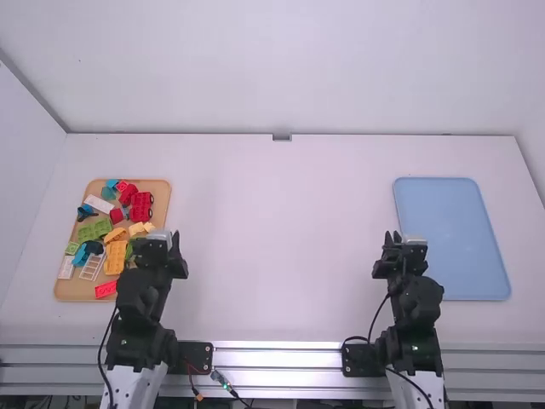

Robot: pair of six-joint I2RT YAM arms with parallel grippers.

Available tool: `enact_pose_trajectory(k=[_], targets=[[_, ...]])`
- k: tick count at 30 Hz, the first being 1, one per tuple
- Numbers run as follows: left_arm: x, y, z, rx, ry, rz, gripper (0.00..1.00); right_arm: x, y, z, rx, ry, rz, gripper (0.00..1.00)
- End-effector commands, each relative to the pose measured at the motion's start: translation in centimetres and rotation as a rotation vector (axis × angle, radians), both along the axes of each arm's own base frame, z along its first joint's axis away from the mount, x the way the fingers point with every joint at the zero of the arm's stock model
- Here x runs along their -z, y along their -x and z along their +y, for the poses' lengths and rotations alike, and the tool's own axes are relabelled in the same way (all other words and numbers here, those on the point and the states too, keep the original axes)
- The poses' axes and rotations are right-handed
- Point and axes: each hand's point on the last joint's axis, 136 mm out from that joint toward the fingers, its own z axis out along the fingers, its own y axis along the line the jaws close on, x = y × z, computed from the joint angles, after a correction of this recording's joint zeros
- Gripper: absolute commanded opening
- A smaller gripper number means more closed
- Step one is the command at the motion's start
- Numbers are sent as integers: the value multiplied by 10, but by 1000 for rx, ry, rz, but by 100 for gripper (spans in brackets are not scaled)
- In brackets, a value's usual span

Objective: Assemble lego blocks to make yellow taxi

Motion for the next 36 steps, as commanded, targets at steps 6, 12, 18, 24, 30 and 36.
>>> enact_pose_trajectory(k=[6, 12, 18, 24, 30, 36], targets=[[-29, -8, 1, 0, -51, 45, 26, -35, -12, 4, -23, 14, -17, 27], [-43, -18, 16, -93, -46, 112, 37, -50, -26, 11, -52, 15, -1, 38], [-54, -33, 26, -127, -106, 206, 50, -64, -46, 17, -84, 52, 18, 50], [-52, -52, 54, -191, -113, 327, 62, -74, -69, 23, -109, 67, 35, 62], [-32, -68, 86, -199, -90, 484, 72, -81, -92, 29, -132, 80, 48, 72], [-1, -66, 136, -295, -28, 732, 83, -85, -115, 35, -153, 92, 52, 82]])
